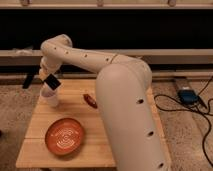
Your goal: Place the eraser in the ceramic cup
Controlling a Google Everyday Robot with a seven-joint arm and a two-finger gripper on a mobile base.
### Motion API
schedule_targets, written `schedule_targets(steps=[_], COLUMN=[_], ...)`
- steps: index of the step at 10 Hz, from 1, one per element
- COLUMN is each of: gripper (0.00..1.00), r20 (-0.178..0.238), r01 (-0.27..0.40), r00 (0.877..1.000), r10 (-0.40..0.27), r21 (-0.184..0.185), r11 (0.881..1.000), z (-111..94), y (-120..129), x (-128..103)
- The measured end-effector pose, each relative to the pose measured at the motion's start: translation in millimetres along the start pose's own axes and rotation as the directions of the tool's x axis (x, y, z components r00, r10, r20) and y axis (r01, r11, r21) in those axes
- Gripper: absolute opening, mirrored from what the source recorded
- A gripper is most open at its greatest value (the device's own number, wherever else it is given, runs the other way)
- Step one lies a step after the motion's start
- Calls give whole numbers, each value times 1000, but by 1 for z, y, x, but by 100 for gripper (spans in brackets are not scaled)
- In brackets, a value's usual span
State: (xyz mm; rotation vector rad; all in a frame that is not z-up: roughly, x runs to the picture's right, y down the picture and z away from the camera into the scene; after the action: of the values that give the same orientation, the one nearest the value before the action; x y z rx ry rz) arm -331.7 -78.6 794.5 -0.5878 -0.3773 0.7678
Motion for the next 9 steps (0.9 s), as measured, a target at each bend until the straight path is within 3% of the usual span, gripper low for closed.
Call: schedule_targets(steps=[2,3,9], gripper=[2,9,67], r20=[12,15,1], r01=[-9,-11,-20], r00=[1000,1000,1000], r10=[9,11,20], r21=[-13,-21,-68], r11=[1000,1000,997], z=[5,8,28], y=[3,6,19], x=[-3,-5,-4])
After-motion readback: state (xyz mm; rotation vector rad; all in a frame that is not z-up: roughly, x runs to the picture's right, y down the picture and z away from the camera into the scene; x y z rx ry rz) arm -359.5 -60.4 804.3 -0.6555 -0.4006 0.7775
